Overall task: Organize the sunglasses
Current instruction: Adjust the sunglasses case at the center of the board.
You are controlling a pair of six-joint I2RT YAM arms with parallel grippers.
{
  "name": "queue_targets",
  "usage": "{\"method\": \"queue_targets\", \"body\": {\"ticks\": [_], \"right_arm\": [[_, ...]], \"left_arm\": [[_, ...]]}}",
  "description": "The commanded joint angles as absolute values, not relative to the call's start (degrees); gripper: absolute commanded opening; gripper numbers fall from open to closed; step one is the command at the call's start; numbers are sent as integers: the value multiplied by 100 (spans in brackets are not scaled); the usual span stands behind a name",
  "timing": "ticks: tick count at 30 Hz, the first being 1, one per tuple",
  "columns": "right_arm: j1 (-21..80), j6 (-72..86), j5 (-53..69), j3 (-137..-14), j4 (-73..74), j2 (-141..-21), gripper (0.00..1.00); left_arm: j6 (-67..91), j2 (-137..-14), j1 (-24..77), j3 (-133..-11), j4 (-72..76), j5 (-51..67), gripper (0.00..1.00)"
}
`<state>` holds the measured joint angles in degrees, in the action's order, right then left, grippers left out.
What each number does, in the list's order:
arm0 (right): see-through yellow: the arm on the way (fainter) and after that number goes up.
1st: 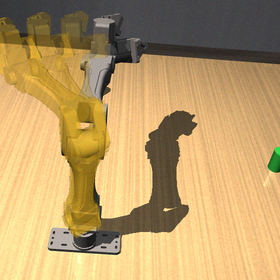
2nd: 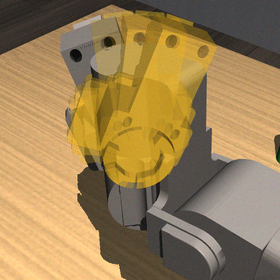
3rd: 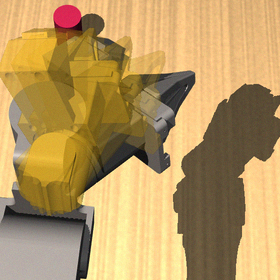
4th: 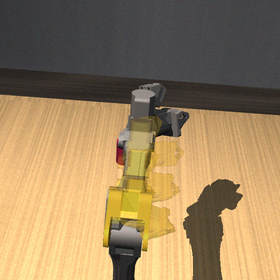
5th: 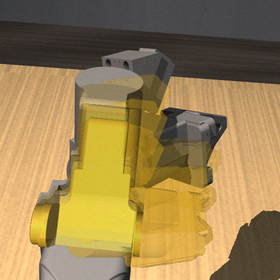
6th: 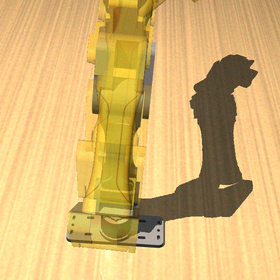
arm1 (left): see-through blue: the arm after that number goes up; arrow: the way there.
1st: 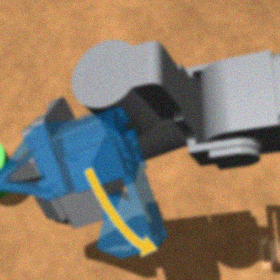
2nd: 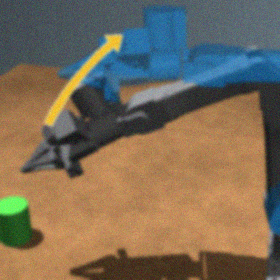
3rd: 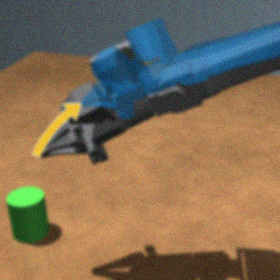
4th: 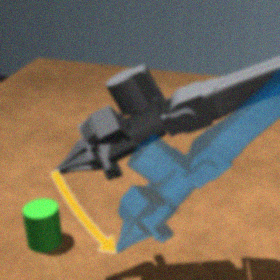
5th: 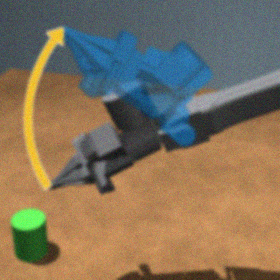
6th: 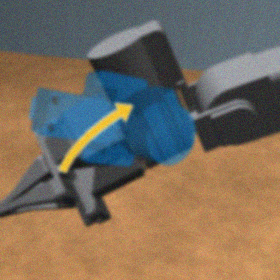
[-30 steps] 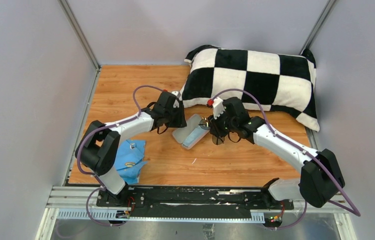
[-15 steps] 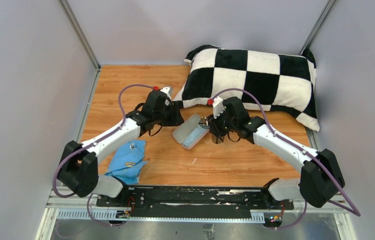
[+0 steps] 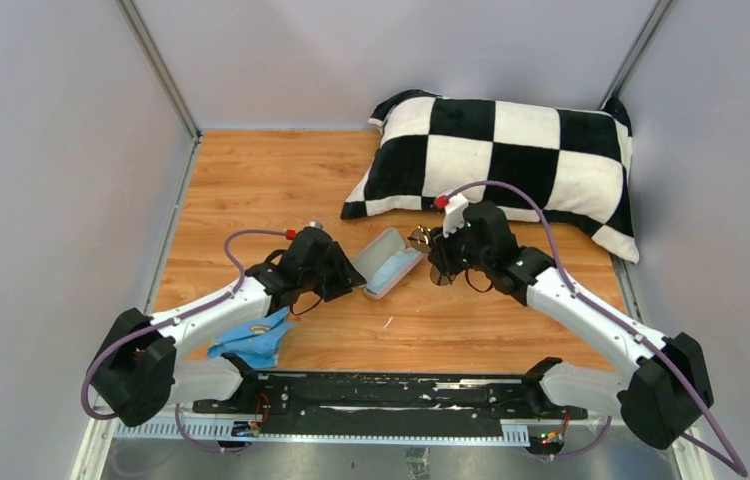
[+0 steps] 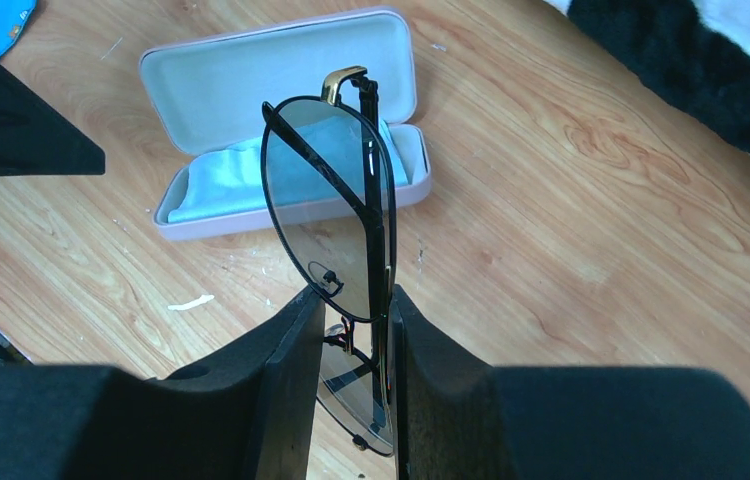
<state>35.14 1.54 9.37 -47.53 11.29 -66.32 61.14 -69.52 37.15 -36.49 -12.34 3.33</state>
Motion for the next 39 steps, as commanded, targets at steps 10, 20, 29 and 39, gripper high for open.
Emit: {"method": "queue_targets", "body": {"ticks": [10, 20, 29, 39], "right_arm": [[3595, 683, 143, -3925, 1202, -5358, 33], [3598, 743, 62, -3818, 1345, -5041, 34], [3595, 747, 83, -3832, 1339, -5159, 34], [3595, 761, 89, -3847, 1336, -5216, 34]], "left_arm": [[7532, -7805, 4814, -4022, -451, -950, 46], [7468, -8120, 5000, -3985, -45, -1180, 50], [7289, -8702, 5204, -4190, -48, -929, 46], [6479, -8644, 5646, -4536, -280, -1121, 47]]}}
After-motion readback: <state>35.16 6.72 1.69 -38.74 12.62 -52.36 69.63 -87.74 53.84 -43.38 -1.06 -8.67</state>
